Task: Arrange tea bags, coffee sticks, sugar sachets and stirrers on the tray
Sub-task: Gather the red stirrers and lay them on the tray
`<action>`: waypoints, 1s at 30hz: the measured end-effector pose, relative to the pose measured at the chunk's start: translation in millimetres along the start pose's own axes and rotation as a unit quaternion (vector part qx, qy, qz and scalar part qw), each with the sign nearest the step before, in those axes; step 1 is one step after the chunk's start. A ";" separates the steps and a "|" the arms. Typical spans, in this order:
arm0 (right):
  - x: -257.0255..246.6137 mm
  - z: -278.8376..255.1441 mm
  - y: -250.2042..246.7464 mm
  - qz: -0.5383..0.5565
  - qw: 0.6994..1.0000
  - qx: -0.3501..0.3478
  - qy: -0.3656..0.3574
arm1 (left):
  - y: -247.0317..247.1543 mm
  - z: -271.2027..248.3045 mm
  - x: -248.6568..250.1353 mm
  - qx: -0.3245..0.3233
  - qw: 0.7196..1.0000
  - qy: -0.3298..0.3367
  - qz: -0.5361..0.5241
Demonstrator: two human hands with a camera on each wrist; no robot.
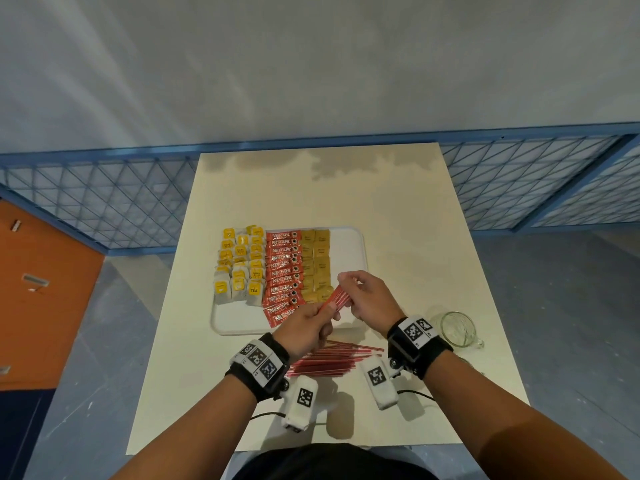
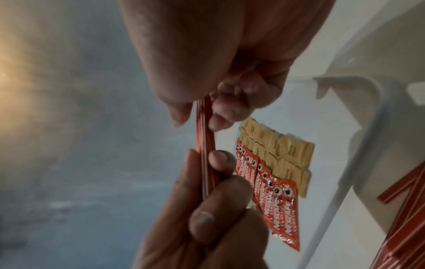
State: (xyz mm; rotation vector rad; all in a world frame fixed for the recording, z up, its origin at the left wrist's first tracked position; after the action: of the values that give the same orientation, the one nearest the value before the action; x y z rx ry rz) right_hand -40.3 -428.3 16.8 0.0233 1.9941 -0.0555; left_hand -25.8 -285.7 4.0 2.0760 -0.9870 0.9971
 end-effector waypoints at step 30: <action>10.3 126.1 -44.8 -0.142 0.977 -0.103 0.125 | -62.7 84.2 22.4 -0.006 0.990 -0.067 0.123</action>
State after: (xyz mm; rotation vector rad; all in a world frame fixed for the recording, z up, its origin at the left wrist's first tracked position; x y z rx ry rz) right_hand 68.4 -479.4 -43.0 -0.4065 2.2315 -0.0298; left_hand 66.1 -326.0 -34.2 2.0690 -1.3415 0.9779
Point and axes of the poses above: each hand's wrist, its own z-axis towards the middle knuckle, its own y-axis out of the palm, x = y × z, the point moved 8 cm from there along z, towards the middle knuckle, and after that the axes turned 14 degrees about -x, right-handed, at the moved point
